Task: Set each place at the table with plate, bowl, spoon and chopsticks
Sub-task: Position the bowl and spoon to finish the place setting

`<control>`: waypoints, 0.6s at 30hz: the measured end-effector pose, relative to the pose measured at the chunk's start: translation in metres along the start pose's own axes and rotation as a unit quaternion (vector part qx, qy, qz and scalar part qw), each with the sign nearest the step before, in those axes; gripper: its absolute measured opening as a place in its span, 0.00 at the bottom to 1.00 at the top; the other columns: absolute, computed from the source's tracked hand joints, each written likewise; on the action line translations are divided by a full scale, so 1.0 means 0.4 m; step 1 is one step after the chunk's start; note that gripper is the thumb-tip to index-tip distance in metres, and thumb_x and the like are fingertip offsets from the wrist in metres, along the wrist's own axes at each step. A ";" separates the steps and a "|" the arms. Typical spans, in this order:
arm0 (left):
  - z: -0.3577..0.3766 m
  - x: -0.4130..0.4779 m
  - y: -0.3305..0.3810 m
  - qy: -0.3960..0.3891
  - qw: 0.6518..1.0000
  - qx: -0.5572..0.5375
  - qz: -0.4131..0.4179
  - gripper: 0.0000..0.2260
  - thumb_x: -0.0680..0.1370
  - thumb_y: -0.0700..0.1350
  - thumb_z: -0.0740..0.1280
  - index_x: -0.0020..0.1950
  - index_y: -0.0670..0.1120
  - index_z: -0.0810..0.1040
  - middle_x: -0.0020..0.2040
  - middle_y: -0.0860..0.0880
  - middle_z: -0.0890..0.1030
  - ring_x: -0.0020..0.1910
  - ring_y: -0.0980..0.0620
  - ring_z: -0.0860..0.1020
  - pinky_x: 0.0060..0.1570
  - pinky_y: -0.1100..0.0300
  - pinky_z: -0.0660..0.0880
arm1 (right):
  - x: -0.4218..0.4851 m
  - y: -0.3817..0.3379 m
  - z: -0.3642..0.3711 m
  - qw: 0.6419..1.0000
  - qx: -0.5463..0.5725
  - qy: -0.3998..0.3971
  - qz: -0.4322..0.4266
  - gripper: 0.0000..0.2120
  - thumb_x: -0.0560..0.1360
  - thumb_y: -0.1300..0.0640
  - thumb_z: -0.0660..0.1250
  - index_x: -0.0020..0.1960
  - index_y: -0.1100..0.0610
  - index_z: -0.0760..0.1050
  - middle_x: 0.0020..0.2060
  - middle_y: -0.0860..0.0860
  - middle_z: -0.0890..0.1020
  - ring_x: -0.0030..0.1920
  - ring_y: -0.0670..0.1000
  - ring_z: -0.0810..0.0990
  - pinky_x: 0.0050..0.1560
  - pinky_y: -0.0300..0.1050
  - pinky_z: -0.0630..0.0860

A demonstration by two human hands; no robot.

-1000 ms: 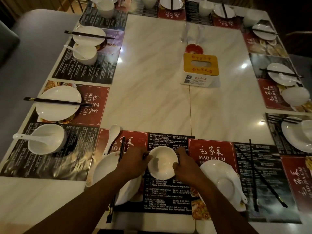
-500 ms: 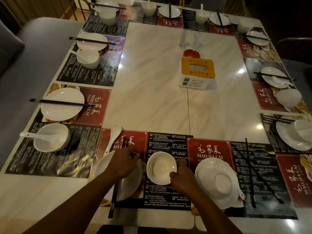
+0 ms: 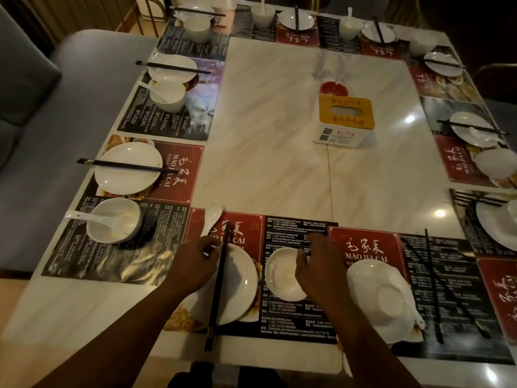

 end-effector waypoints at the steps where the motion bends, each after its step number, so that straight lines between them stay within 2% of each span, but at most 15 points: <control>1: -0.020 -0.003 -0.014 0.014 1.000 0.006 -0.007 0.05 0.79 0.48 0.69 0.54 0.54 0.81 0.44 0.57 0.83 0.39 0.59 0.82 0.45 0.57 0.81 | 0.009 -0.056 -0.002 0.999 0.020 0.012 -0.032 0.13 0.79 0.52 0.65 0.62 0.53 0.73 0.55 0.49 0.78 0.56 0.49 0.77 0.52 0.43 0.76; 4: -0.084 -0.016 -0.058 0.048 0.998 0.006 -0.026 0.04 0.78 0.47 0.69 0.53 0.53 0.81 0.43 0.54 0.84 0.38 0.58 0.82 0.45 0.56 0.81 | 0.029 -0.232 0.068 0.992 0.067 -0.060 -0.084 0.06 0.80 0.54 0.62 0.54 0.51 0.76 0.47 0.48 0.82 0.47 0.49 0.81 0.46 0.44 0.77; 8: -0.157 -0.037 -0.122 0.068 0.996 -0.002 -0.053 0.05 0.78 0.49 0.70 0.52 0.53 0.81 0.44 0.53 0.85 0.39 0.57 0.82 0.43 0.56 0.80 | 0.048 -0.405 0.226 0.980 0.053 -0.169 -0.088 0.08 0.77 0.54 0.67 0.56 0.52 0.76 0.50 0.51 0.83 0.50 0.53 0.82 0.50 0.48 0.80; 10: -0.183 -0.047 -0.151 0.069 0.996 -0.006 -0.055 0.06 0.78 0.45 0.69 0.54 0.52 0.81 0.45 0.53 0.85 0.38 0.58 0.81 0.38 0.63 0.76 | 0.068 -0.457 0.275 0.982 0.012 -0.173 -0.074 0.11 0.75 0.56 0.69 0.57 0.55 0.75 0.51 0.54 0.83 0.51 0.57 0.82 0.50 0.48 0.80; 13: -0.211 -0.059 -0.182 0.060 0.997 -0.014 -0.046 0.07 0.78 0.44 0.69 0.55 0.51 0.81 0.45 0.54 0.83 0.38 0.62 0.79 0.34 0.72 0.70 | 0.097 -0.500 0.321 0.983 -0.034 -0.175 -0.039 0.10 0.75 0.60 0.69 0.56 0.56 0.75 0.51 0.56 0.82 0.51 0.58 0.83 0.51 0.51 0.81; 18: -0.238 -0.059 -0.226 0.036 0.999 -0.025 -0.027 0.07 0.80 0.44 0.68 0.56 0.51 0.81 0.44 0.56 0.81 0.36 0.66 0.78 0.31 0.78 0.69 | 0.130 -0.539 0.359 0.984 -0.080 -0.162 -0.007 0.13 0.73 0.60 0.74 0.56 0.58 0.77 0.56 0.54 0.80 0.54 0.58 0.82 0.46 0.50 0.78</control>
Point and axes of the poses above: each hand's wrist, its own x-axis towards the middle knuckle, its own z-axis out of the palm, y = z × x, the point moved 4 cm from there along x, towards the middle knuckle
